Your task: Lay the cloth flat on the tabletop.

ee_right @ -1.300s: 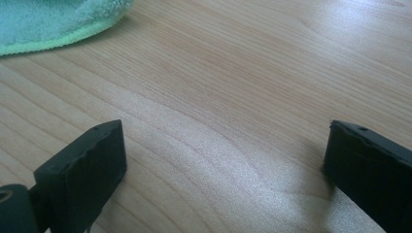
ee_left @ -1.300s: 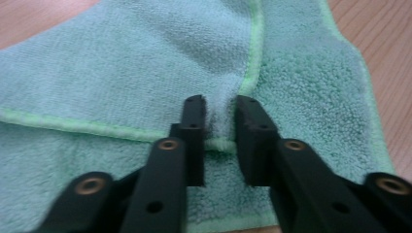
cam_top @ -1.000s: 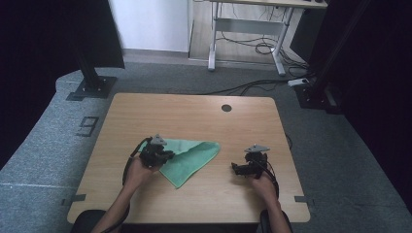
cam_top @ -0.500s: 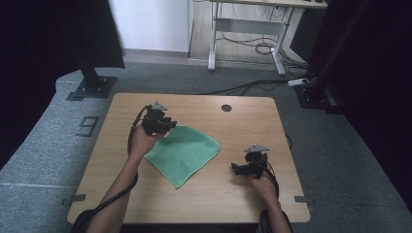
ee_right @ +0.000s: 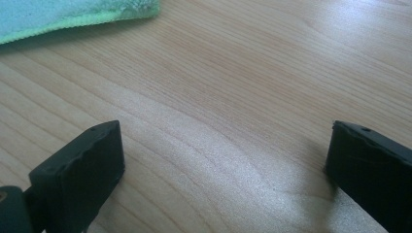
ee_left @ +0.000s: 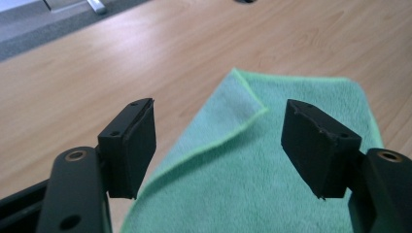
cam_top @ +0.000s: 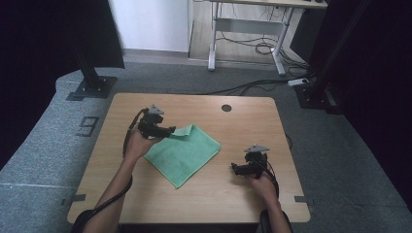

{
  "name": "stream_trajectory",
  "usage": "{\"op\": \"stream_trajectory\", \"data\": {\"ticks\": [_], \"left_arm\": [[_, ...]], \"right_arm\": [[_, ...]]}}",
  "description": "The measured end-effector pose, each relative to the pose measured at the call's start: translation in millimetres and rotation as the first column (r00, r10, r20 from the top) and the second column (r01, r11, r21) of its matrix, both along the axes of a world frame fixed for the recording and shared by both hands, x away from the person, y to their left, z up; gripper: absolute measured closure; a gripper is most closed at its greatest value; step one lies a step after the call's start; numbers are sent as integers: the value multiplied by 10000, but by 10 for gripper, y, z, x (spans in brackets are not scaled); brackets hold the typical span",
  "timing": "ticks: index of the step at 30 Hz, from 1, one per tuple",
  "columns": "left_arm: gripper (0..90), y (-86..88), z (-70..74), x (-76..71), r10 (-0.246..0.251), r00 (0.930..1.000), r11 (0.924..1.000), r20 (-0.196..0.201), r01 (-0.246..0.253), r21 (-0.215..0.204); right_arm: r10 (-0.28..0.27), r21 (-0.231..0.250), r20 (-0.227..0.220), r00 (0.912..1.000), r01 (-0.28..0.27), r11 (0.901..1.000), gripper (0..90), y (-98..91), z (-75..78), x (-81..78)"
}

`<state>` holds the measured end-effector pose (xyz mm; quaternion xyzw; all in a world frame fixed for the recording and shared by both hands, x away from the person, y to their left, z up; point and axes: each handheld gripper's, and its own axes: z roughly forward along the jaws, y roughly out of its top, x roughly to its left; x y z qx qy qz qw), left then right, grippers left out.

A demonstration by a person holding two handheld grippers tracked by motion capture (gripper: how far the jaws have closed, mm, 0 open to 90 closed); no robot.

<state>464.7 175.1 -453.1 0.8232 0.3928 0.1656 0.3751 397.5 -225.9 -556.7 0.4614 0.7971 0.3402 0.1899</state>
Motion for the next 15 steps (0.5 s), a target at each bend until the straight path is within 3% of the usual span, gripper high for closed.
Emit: {"op": "stream_trajectory", "data": {"ticks": [5, 6, 11, 15], "left_arm": [[258, 117, -218, -81, 20, 9996, 10000, -284, -19, 34], [257, 175, -317, -110, 82, 9993, 9999, -366, -78, 127], [256, 311, -485, -159, 338, 9984, 9992, -464, -327, 231], [240, 426, -595, -215, 553, 9980, 9980, -321, -542, 339]], "right_arm": [[84, 7, 4, 10000, -84, 10000, 3, 12, 0, -16], [92, -3, 3, 10000, -92, 10000, 3, 14, 0, -19], [69, -40, -62, 10000, -69, 10000, 14, 42, 9, -30], [222, 62, -65, 9997, -222, 9997, 99, 109, 35, -55]]}}
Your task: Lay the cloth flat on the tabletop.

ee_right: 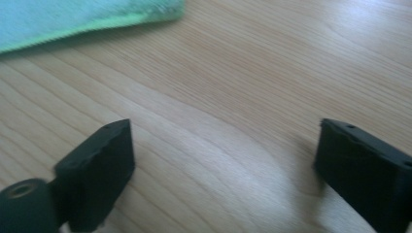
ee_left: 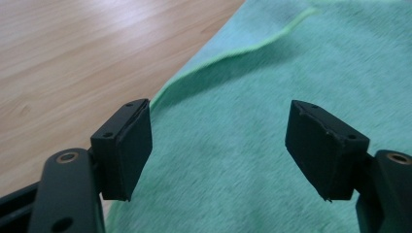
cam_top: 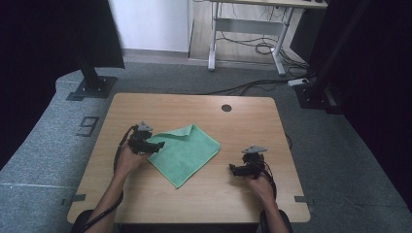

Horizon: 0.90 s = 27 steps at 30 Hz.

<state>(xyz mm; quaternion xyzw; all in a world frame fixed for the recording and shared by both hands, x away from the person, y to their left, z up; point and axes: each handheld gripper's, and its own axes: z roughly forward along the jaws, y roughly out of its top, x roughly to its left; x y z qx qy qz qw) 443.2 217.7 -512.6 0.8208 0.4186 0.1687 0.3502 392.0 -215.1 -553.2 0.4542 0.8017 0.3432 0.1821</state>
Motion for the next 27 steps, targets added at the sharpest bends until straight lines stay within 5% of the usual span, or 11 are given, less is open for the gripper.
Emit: {"op": "stream_trajectory", "data": {"ticks": [6, 13, 15, 18, 22, 27], "left_arm": [[153, 166, -114, -67, 454, 9986, 9988, 287, -459, 186], [98, 370, -264, -62, 1233, 9923, 9922, 137, -1235, 174], [98, 403, -339, -56, 1437, 9896, 9881, 23, -1436, 551], [90, 416, -339, -58, 1507, 9886, 9872, -9, -1504, 528], [97, 421, -343, -63, 1718, 9846, 9847, -307, -1707, 358], [98, 393, -335, -155, 1637, 9857, 9859, -400, -1621, 406]], "right_arm": [[282, 329, -112, 9995, -279, 9991, 129, 128, 28, -25], [1023, 631, -420, 9939, -995, 9930, 131, 308, 67, -38], [1167, 492, -391, 9924, -1147, 9922, 127, 377, 71, -45], [1182, 358, -387, 9922, -1168, 9925, 121, 417, 74, -55], [1265, 133, -355, 9913, -1261, 9919, 0, 488, 82, -82], [1373, 157, -187, 9904, -1370, 9904, 0, 551, 124, -119]]}}
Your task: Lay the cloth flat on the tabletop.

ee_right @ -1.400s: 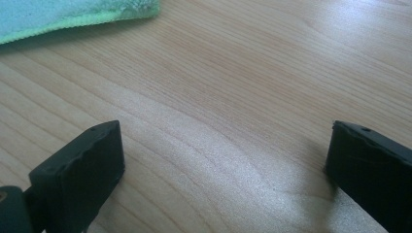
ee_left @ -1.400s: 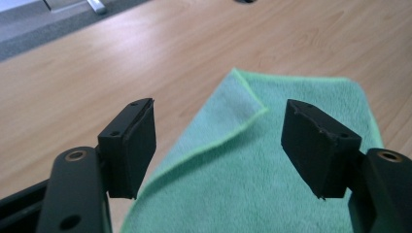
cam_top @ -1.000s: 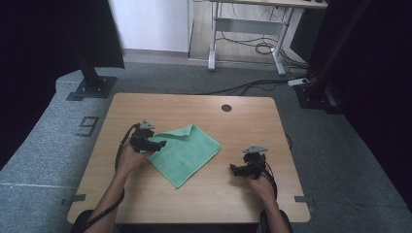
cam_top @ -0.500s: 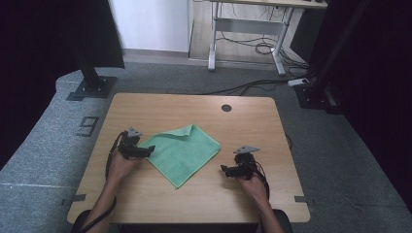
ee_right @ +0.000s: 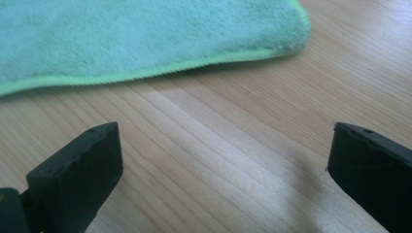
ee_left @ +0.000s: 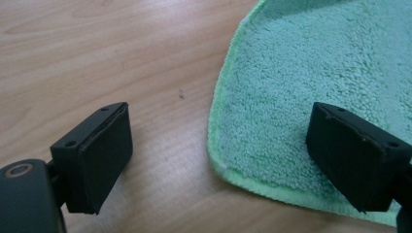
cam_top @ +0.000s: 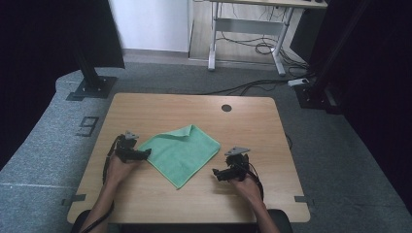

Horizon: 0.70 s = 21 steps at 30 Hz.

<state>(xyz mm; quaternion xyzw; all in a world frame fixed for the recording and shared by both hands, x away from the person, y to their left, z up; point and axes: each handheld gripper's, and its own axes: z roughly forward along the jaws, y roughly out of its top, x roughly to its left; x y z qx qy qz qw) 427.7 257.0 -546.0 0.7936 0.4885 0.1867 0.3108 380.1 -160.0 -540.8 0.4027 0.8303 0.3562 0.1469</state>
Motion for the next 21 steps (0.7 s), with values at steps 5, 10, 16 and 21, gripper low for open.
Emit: {"op": "stream_trajectory", "data": {"ticks": [5, 10, 16, 21], "left_arm": [[111, -83, 22, -160, -185, 9998, 9995, -41, 186, 241], [124, -213, 25, -340, -467, 9988, 9987, -154, 470, 171], [126, -329, 37, -493, -775, 9967, 9965, -251, 782, 278], [126, -349, 44, -545, -849, 9958, 9958, -345, 859, 307]], "right_arm": [[-40, 12, 8, 10000, 40, 10000, 0, 53, 13, -10], [-119, 118, 32, 9999, 119, 9999, 0, 60, 25, -23], [-316, 353, 86, 9995, 313, 9989, 0, 56, 41, -33], [-219, 404, 49, 9997, 217, 9989, 0, 156, 35, -51]]}}
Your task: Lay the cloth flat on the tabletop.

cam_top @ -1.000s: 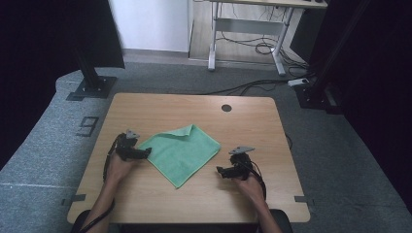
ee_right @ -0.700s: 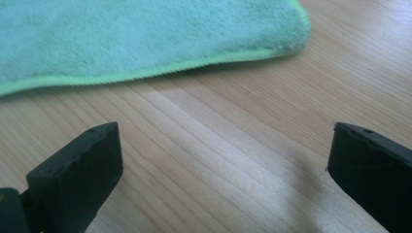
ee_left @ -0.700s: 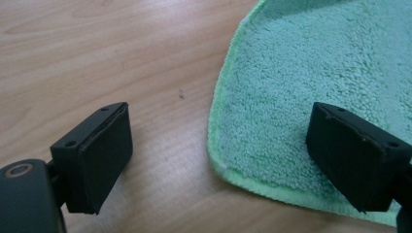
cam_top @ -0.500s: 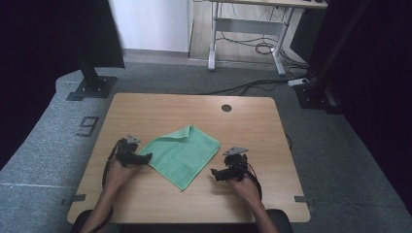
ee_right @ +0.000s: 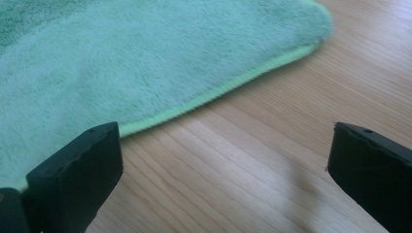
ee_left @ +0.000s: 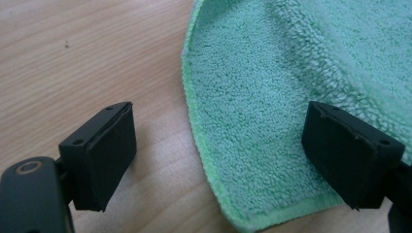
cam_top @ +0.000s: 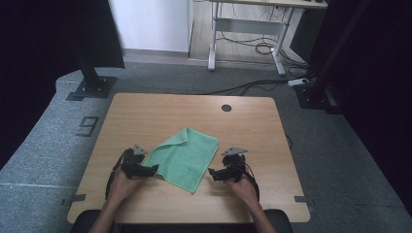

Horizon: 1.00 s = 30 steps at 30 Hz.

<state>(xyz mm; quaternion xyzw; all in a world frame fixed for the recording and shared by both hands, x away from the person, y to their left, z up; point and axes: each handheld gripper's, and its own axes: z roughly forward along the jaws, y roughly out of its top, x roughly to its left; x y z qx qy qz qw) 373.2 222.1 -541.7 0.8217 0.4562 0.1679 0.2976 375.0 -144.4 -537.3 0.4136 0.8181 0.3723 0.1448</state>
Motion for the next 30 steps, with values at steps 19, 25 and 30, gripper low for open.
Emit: {"op": "stream_trajectory", "data": {"ticks": [19, 25, 30], "left_arm": [[144, -29, 26, -138, -482, 9988, 9986, -2, 482, 205], [153, -72, 94, -131, -640, 9968, 9979, 481, 636, 94], [220, -196, 172, -38, -874, 9929, 9961, 805, 879, -25]], "right_arm": [[329, -1206, 162, 9993, -307, 9922, 0, 372, -134, -1], [-60, -1274, 67, 10000, 68, 9918, 0, 155, -127, 25], [-277, -1192, -84, 9996, 265, 9925, 0, 5, -130, 52]]}}
